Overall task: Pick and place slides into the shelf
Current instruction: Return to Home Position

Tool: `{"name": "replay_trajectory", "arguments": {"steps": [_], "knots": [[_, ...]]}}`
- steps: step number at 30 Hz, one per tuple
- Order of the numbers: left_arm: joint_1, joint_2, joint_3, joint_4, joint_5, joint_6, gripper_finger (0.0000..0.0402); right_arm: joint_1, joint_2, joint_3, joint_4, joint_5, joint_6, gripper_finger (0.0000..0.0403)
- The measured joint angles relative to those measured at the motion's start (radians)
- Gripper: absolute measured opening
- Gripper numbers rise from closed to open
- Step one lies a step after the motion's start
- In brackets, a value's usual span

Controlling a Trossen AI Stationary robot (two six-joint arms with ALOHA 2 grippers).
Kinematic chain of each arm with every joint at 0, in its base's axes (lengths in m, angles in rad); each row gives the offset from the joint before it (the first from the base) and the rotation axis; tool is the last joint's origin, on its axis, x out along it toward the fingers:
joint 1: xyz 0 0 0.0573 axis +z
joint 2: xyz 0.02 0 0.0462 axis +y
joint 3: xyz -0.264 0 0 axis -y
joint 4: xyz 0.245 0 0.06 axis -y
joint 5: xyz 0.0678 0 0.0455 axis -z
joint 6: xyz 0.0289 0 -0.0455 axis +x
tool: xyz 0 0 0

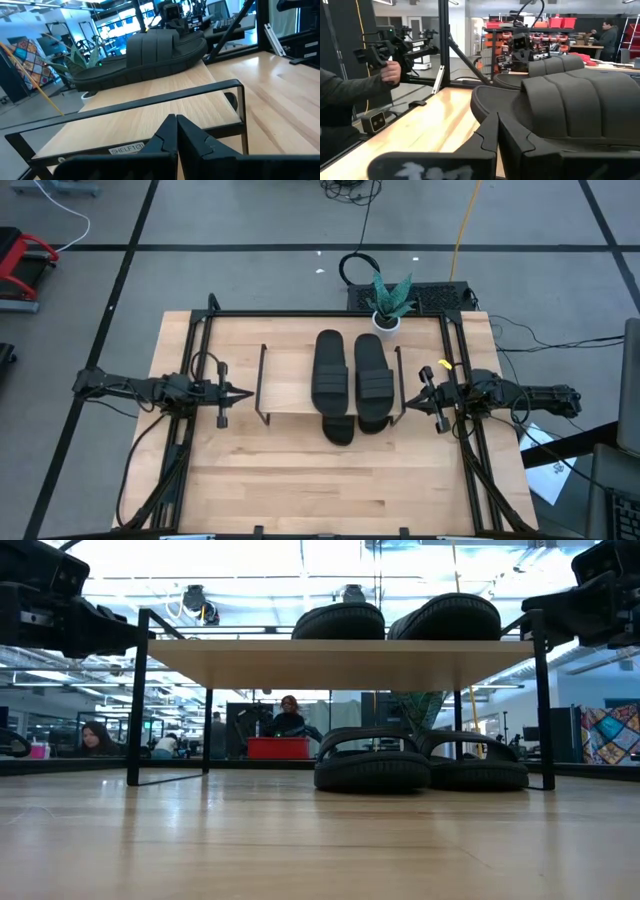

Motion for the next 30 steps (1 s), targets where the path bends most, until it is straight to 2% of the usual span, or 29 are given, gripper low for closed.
{"name": "replay_trajectory", "arguments": {"steps": [5, 10, 23, 30], "knots": [[0.0, 0.0, 0.0, 0.0, 0.0, 0.005, 0.0001, -0.001, 0.0, 0.0, 0.0, 0.018, -0.008, 0.0], [0.0, 0.0, 0.0, 0.0, 0.0, -0.002, 0.0001, -0.001, 0.0, 0.0, -0.011, 0.09, 0.007, 0.0], [0.0, 0.0, 0.0, 0.0, 0.0, -0.072, 0.0001, -0.002, 0.0, 0.0, -0.012, 0.09, 0.003, 0.0], [0.0, 0.0, -0.001, 0.0, 0.001, -0.072, 0.0016, -0.002, -0.001, 0.0, -0.013, 0.09, 0.006, 0.0]]}}
